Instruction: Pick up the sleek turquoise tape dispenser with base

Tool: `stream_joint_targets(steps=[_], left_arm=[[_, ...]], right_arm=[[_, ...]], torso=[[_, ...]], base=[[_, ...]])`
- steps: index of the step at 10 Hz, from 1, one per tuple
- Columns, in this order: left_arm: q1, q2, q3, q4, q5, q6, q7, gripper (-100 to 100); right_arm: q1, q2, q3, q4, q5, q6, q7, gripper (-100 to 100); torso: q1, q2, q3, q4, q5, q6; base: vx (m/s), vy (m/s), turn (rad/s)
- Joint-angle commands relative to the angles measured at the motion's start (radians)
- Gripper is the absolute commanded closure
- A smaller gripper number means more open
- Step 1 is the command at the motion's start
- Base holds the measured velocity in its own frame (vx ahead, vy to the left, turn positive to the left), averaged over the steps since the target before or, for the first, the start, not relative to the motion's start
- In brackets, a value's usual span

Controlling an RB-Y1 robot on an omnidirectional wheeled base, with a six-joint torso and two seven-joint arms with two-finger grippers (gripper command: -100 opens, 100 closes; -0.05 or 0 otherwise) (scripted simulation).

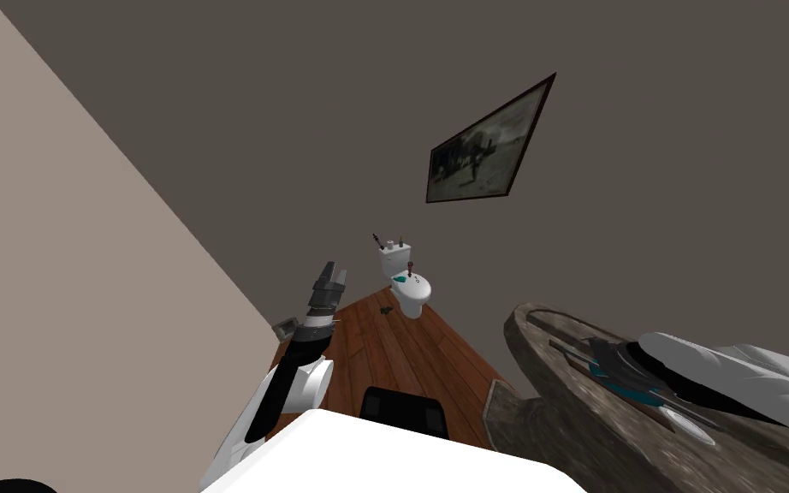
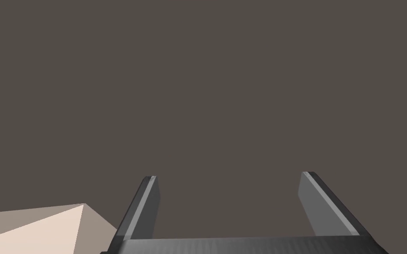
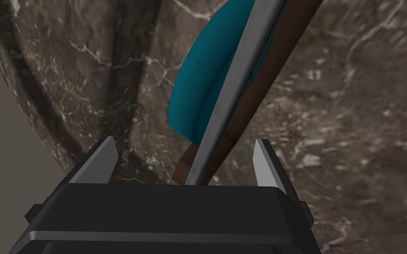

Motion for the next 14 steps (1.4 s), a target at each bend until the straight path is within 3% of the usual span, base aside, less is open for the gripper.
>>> stream_joint_targets(steps=[1, 2, 4, 5, 6, 7, 8, 12, 13, 14], left_arm=[[0.0, 0.0, 0.0, 0.0, 0.0, 0.0, 0.0, 0], [0.0, 0.0, 0.0, 0.0, 0.0, 0.0, 0.0, 0], [0.0, 0.0, 0.0, 0.0, 0.0, 0.0, 0.0, 0], [0.0, 0.0, 0.0, 0.0, 0.0, 0.0, 0.0, 0], [0.0, 0.0, 0.0, 0.0, 0.0, 0.0, 0.0, 0], [0.0, 0.0, 0.0, 0.0, 0.0, 0.0, 0.0, 0], [0.0, 0.0, 0.0, 0.0, 0.0, 0.0, 0.0, 0], [0.0, 0.0, 0.0, 0.0, 0.0, 0.0, 0.0, 0], [0.0, 0.0, 0.0, 0.0, 0.0, 0.0, 0.0, 0], [0.0, 0.0, 0.0, 0.0, 0.0, 0.0, 0.0, 0]], right_arm=[[0.013, -0.015, 0.05, -0.022, -0.033, 0.019, -0.039, -100], [0.028, -0.038, 0.079, -0.037, -0.073, 0.047, -0.068, -100], [0.028, -0.038, 0.123, -0.037, -0.093, 0.047, -0.076, -100], [0.043, -0.061, 0.16, -0.052, -0.14, 0.075, -0.114, -100], [0.043, -0.061, 0.191, -0.052, -0.154, 0.075, -0.114, -100], [0.038, -0.056, 0.171, -0.047, -0.14, 0.07, -0.108, -100], [0.038, -0.056, 0.175, -0.047, -0.142, 0.071, -0.109, 100], [0.038, -0.056, 0.174, -0.047, -0.142, 0.07, -0.109, 100], [0.038, -0.056, 0.174, -0.047, -0.142, 0.07, -0.109, 0], [0.028, -0.038, 0.124, -0.037, -0.093, 0.047, -0.076, 100]], torso=[[0.0, 0.0, 0.0, 0.0, 0.0, 0.0], [0.0, 0.0, 0.0, 0.0, 0.0, 0.0], [0.0, 0.001, 0.001, 0.0, 0.0, 0.001], [0.0, -0.001, -0.001, 0.0, 0.0, 0.001], [-0.001, -0.001, 0.0, 0.0, 0.0, 0.0], [-0.001, 0.0, 0.0, 0.0, 0.0, 0.001], [0.0, -0.002, -0.001, 0.0, 0.0, 0.001], [0.0, -0.004, -0.002, -0.001, 0.0, 0.001], [0.0, -0.004, -0.002, -0.001, 0.0, 0.001], [0.0, -0.004, -0.003, -0.001, 0.0, 0.001]], base=[[-0.058, -0.024, 0.182], [-0.073, -0.018, 0.227], [-0.049, -0.02, 0.052], [-0.051, -0.03, 0.189], [-0.061, -0.025, 0.149], [-0.023, -0.008, 0.015], [0.0, 0.0, 0.0], [0.0, 0.0, 0.0], [0.0, 0.0, 0.0], [0.072, 0.017, -0.239]])
